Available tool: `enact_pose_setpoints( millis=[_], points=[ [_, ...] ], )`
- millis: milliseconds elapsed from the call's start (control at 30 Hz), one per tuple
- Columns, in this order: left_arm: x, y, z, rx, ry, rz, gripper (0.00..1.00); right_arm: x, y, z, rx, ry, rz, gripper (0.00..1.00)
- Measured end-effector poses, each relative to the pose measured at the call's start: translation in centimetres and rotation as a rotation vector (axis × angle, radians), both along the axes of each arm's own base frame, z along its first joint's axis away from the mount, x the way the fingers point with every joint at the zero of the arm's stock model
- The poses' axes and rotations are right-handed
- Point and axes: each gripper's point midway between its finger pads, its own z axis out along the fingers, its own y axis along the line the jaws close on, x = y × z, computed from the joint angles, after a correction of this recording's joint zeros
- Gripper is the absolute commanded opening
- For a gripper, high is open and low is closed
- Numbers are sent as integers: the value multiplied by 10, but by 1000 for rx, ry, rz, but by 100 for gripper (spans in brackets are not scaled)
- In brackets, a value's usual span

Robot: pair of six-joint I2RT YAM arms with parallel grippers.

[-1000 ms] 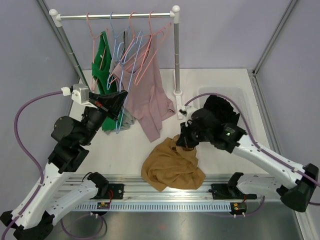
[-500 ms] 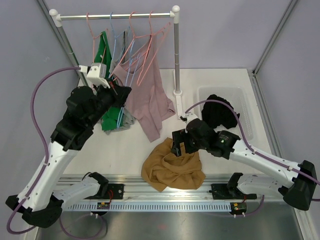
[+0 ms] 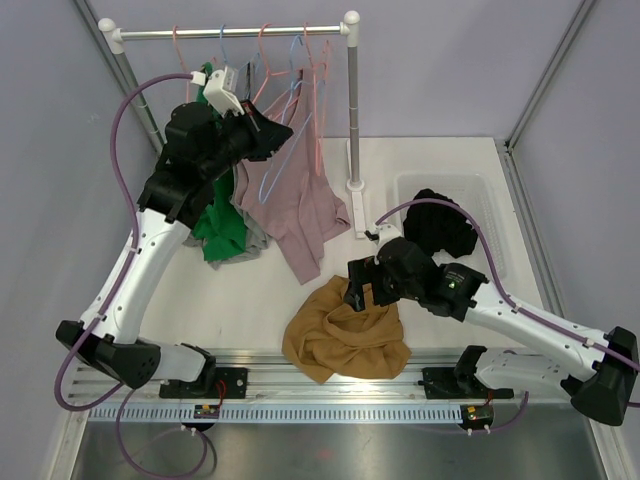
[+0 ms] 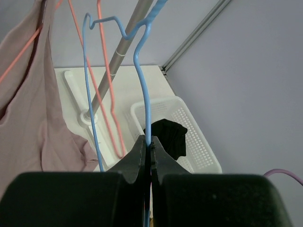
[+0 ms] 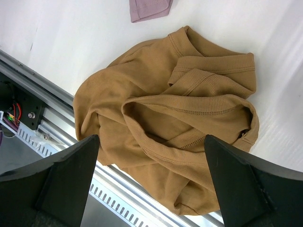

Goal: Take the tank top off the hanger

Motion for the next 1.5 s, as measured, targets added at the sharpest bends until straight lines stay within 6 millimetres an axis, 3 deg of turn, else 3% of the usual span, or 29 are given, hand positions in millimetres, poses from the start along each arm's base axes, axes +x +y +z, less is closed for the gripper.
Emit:
enact_pose_setpoints(
  millis=[367,567,800,1033,1067,1100,1133,1233,1400,1433,1467,1500],
  points=[
    [26,7,13,-98,-36,73,0,1,1,-5,-13,9,1,100],
    [58,3,9,-99,-37,120,0,1,1,-6,-18,8,3,99],
    [106,-13,-9,-60,-14,136,0,2,2,-5,-15,2,6,100],
    [126,-22,-42,-24,42,130,0,3,2,-6,-20,-3,14,100],
    [126,-22,-44,-25,41,129,5,3,3,-7,-18,-5,16,100],
    [126,-22,-46,-26,38,129,16,3,4,-7,-16,-9,21,100],
    [126,-22,-47,-25,37,127,35,3,4,-8,-18,-11,25,99],
    [124,-21,-55,-6,53,126,59,4,5,-13,-35,-10,36,100],
    [104,-12,-53,19,69,123,74,7,8,-46,-133,43,58,99],
    [95,-9,-46,18,58,122,80,7,10,-55,-156,61,66,100],
    [88,-6,-41,17,49,121,98,8,10,-60,-168,69,69,99],
    [77,-2,-31,21,28,119,99,7,12,-68,-187,88,74,99]
  ],
)
